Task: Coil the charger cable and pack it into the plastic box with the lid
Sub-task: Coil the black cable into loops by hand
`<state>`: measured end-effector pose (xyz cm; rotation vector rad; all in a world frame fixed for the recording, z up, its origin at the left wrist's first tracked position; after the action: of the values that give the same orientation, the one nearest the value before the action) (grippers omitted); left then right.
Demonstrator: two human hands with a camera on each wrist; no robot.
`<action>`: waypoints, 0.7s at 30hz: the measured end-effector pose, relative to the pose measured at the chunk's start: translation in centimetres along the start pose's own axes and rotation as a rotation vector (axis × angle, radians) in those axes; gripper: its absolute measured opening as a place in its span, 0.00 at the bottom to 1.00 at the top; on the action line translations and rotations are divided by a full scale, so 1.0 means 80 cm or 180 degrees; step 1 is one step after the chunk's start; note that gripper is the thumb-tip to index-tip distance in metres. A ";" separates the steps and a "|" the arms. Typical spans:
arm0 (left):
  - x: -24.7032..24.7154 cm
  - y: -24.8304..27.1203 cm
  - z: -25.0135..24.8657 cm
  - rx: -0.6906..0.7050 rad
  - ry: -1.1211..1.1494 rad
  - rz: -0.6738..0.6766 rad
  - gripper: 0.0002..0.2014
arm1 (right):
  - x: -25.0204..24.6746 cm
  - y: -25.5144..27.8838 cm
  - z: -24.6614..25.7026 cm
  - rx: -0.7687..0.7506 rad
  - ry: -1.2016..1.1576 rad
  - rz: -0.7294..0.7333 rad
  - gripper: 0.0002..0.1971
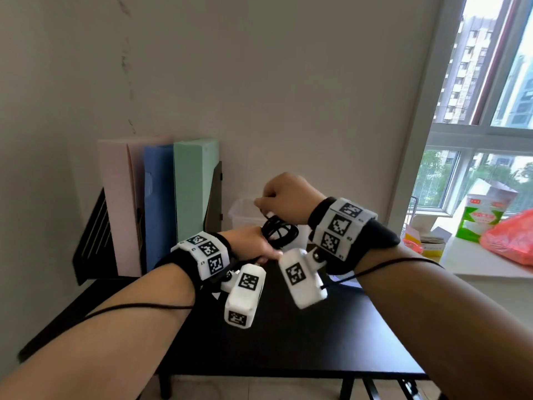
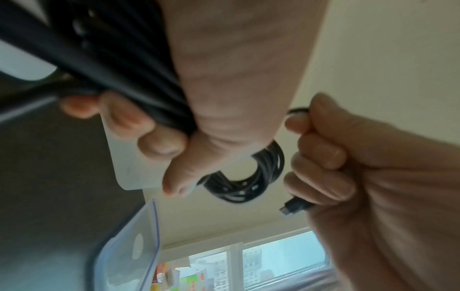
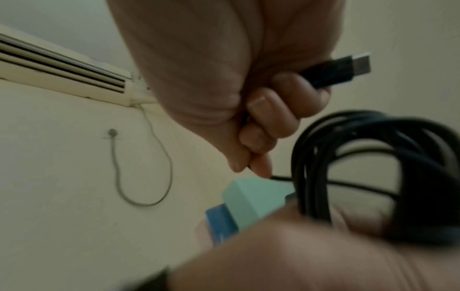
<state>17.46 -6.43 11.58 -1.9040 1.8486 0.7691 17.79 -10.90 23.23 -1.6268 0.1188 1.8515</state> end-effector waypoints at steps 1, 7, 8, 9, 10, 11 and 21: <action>-0.010 0.000 -0.002 0.0011 0.0201 -0.0167 0.15 | 0.004 0.004 0.014 -0.0152 -0.0014 -0.0029 0.16; -0.061 0.012 0.012 0.0005 0.1450 -0.0684 0.18 | 0.025 0.034 -0.003 -0.0252 -0.1056 -0.0263 0.13; -0.059 0.013 0.010 0.0064 0.1640 -0.0581 0.14 | 0.028 0.036 -0.012 -0.0204 -0.1147 -0.0281 0.13; -0.056 0.013 0.008 0.0112 0.1836 -0.0453 0.12 | 0.031 0.037 -0.019 -0.0208 -0.1186 -0.0299 0.12; -0.051 0.013 0.006 0.0167 0.1992 -0.0315 0.09 | 0.032 0.036 -0.024 -0.0268 -0.1182 -0.0336 0.11; -0.046 0.013 0.005 0.0233 0.2085 -0.0203 0.07 | 0.030 0.035 -0.028 -0.0365 -0.1064 -0.0439 0.10; -0.019 0.007 -0.011 0.0677 0.2573 0.0329 0.33 | 0.015 0.037 -0.054 -0.0276 -0.0426 -0.1201 0.09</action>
<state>17.05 -5.82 13.23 -2.1541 2.3564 -0.2381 19.92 -14.83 20.16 -1.4576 -0.3105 1.6814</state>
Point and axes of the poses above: each hand's wrist, its own y-axis away from the middle knuckle, its own x-axis out of the palm, z = x × y, the point moved 9 cm from there along -y, towards the middle knuckle
